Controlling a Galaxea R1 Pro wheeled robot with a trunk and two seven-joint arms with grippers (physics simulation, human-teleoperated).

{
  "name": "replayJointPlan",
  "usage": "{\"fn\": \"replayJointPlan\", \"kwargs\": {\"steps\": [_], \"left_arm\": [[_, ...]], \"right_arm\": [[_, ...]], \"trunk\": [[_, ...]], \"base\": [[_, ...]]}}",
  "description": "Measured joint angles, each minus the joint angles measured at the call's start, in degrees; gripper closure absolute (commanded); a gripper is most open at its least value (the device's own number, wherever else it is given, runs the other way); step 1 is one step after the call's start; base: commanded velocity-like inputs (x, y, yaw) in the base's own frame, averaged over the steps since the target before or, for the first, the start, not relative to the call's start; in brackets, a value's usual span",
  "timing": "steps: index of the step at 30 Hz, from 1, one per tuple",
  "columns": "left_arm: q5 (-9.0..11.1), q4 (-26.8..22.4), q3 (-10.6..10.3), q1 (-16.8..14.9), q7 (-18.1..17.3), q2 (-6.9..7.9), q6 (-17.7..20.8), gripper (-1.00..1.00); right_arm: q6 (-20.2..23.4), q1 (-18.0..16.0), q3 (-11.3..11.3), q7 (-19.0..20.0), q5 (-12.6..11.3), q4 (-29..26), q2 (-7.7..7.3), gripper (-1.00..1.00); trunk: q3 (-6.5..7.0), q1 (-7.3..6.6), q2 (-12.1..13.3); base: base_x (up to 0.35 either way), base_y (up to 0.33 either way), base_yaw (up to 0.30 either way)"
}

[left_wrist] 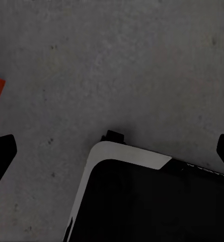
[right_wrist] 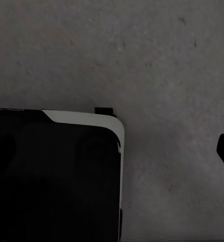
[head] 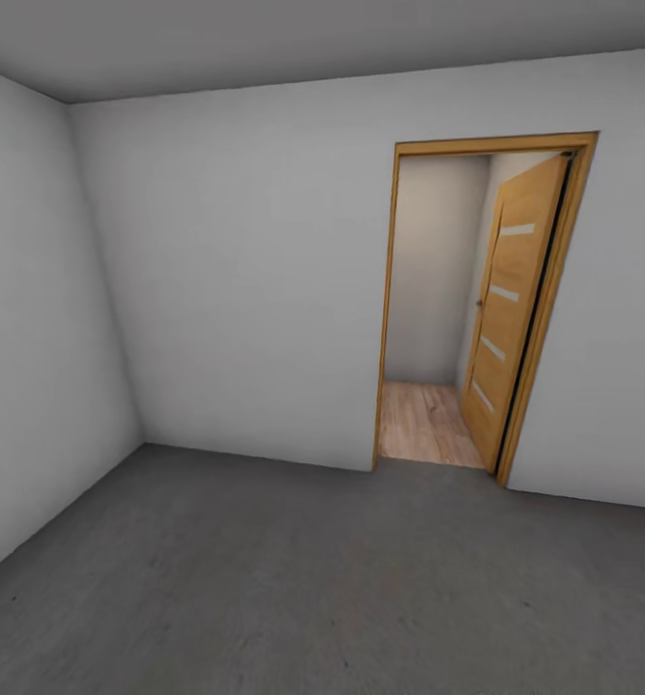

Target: Move the two storage containers from the living room to the garage. In the garage, place one container on the floor and stack the other container on top of it (either order is fine).

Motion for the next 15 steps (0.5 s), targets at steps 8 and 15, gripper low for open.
{"fn": "replayJointPlan", "kwargs": {"steps": [8, 15], "left_arm": [[0.0, 0.0, 0.0, 0.0, 0.0, 0.00, 0.0, -1.00], [0.0, 0.0, 0.0, 0.0, 0.0, 0.00, 0.0, -1.00]], "right_arm": [[0.0, 0.0, 0.0, 0.4, 0.0, 0.0, 0.00, -1.00], [0.0, 0.0, 0.0, 0.5, 0.0, 0.0, 0.00, -1.00]], "trunk": [[0.00, 0.00, 0.0], [0.00, 0.00, 0.0]], "base": [[0.000, 0.000, -0.296], [0.000, 0.000, -0.296]]}}
